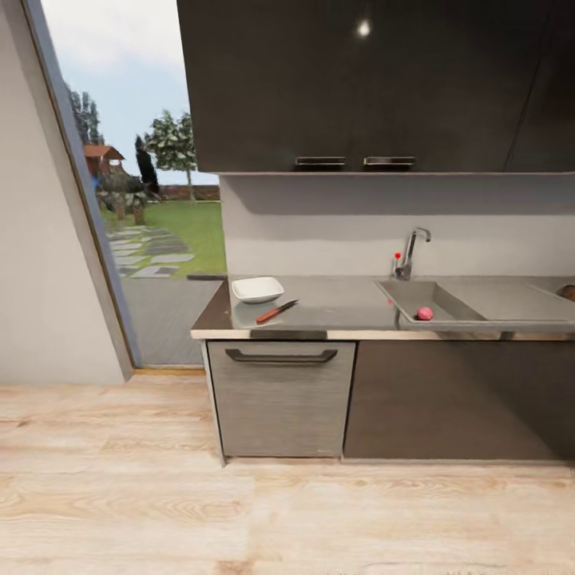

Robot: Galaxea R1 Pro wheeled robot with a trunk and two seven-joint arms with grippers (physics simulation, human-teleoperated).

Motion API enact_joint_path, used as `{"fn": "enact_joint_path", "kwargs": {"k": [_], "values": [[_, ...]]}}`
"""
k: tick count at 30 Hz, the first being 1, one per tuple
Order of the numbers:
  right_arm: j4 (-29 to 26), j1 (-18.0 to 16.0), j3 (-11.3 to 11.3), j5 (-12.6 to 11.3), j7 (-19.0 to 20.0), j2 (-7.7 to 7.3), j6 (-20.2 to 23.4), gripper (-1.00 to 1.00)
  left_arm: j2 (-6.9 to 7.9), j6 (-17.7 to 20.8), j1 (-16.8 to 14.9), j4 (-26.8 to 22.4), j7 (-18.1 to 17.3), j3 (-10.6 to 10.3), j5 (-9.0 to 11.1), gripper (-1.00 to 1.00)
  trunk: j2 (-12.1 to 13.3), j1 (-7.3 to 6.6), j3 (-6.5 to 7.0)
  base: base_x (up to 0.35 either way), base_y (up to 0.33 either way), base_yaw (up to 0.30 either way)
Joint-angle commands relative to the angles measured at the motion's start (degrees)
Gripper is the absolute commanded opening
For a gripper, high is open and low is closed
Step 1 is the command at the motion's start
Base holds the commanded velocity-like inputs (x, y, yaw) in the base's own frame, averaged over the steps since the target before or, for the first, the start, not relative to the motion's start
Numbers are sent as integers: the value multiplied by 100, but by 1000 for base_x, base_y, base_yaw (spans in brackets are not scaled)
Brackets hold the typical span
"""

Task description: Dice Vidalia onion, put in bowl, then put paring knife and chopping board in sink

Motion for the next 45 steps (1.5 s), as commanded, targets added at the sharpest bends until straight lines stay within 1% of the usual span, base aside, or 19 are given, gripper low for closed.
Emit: {"fn": "enact_joint_path", "kwargs": {"k": [1, 5, 45], "values": [[1, -2, -14, -4, 3, 4, -16, 100, 1, -17, -2, 1, -4, -3, 5, 100, -3, 0, -5, 0, 0, -179], [1, -2, -14, 1, -3, 4, -16, 100, 1, -17, -2, 4, -4, -3, 5, 100, -3, 0, -5, 0, 0, -76], [1, -1, -14, 2, -6, 13, -16, 100, 1, -17, -2, 5, 3, 6, 5, 100, 1601, -879, 713, 0, 0, -2]]}}
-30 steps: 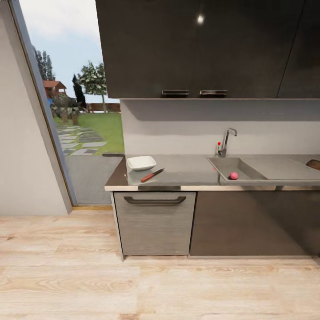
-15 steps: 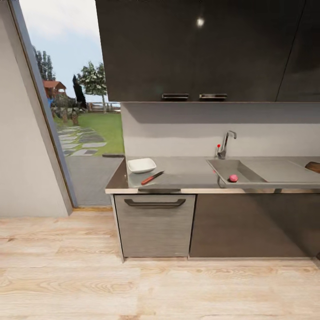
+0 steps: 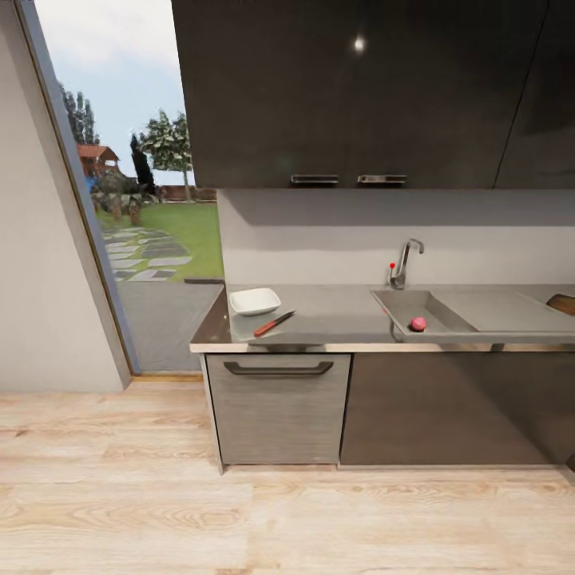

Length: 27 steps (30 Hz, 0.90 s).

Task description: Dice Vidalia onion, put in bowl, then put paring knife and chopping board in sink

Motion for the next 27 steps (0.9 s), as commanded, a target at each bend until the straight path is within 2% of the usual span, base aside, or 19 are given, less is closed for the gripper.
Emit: {"fn": "enact_joint_path", "kwargs": {"k": [1, 27], "values": [[1, -3, -14, -6, 2, 4, -16, 100, 0, -15, -2, -1, -6, -2, 5, 100, 38, -23, 13, 0, 0, 0], [1, -5, -14, -6, 2, 3, -16, 100, 0, -15, -2, -4, -5, -2, 5, 100, 1081, -594, 479, 0, 0, 0]]}}
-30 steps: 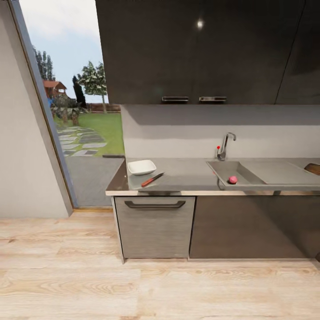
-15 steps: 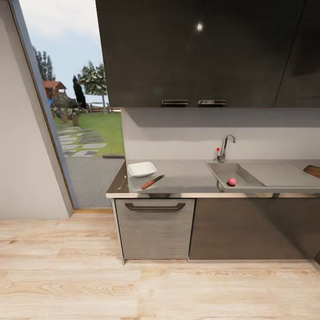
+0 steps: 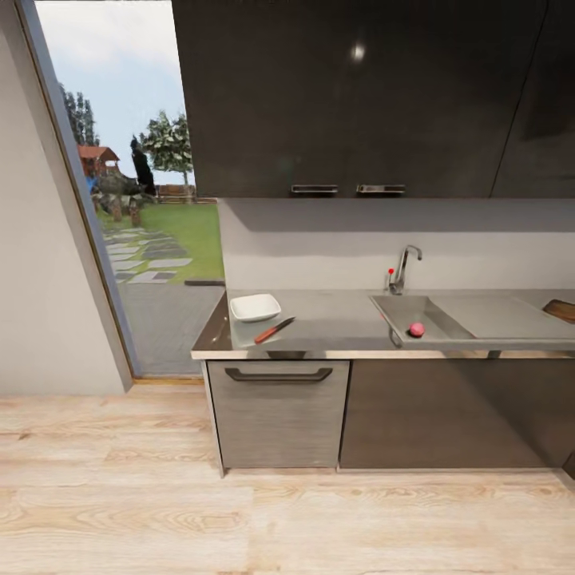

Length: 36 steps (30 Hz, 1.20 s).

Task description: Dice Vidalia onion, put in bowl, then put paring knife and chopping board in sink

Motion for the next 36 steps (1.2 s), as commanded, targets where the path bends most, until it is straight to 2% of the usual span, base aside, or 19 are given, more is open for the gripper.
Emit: {"fn": "enact_joint_path", "kwargs": {"k": [1, 36], "values": [[1, 0, -14, -6, 3, 5, -16, 100, 0, -15, -2, 0, -4, -2, 5, 100, 37, -22, 12, 0, 0, 0], [-6, -3, -14, -6, 3, 5, -16, 100, 0, -15, -2, -5, 0, -2, 5, 100, 1401, -769, 622, 0, 0, -1]]}}
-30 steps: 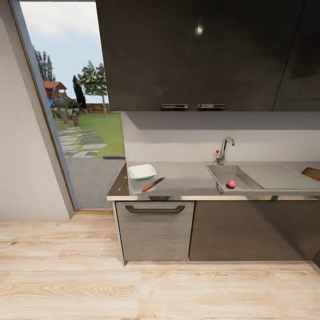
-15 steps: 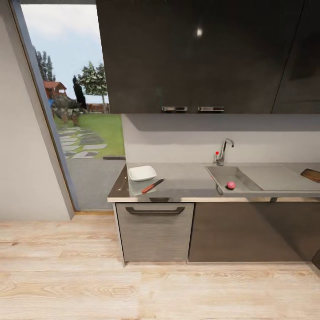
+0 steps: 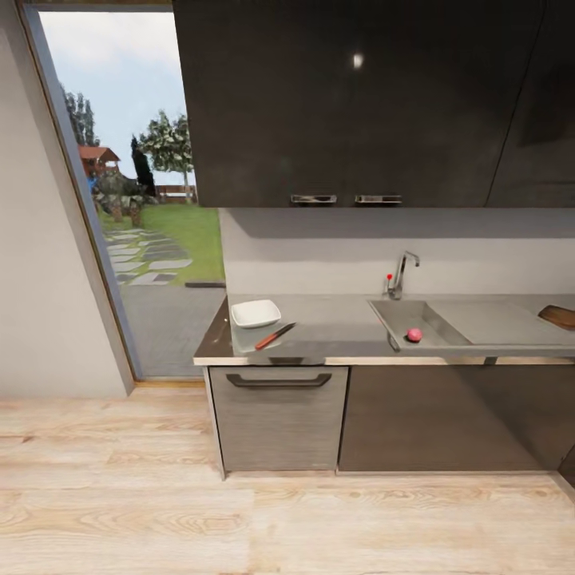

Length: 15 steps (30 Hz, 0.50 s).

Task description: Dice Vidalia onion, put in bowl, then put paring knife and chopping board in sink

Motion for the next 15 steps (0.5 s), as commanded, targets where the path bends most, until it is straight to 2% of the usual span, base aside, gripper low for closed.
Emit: {"fn": "enact_joint_path", "kwargs": {"k": [1, 6, 15], "values": [[0, -1, -14, -6, 2, 3, -16, 100, 0, -14, -2, -4, -3, -2, 5, 100, -6, 1, -8, 0, 0, -75], [-1, -1, -13, -6, 2, 2, -16, 100, 0, -14, -2, -12, -3, -2, 5, 100, -6, 1, 1, 0, 0, -197], [0, -1, -14, -6, 2, 4, -16, 100, 0, -14, -2, -13, -4, -2, 5, 100, -6, 1, 32, 4, 0, -270]]}}
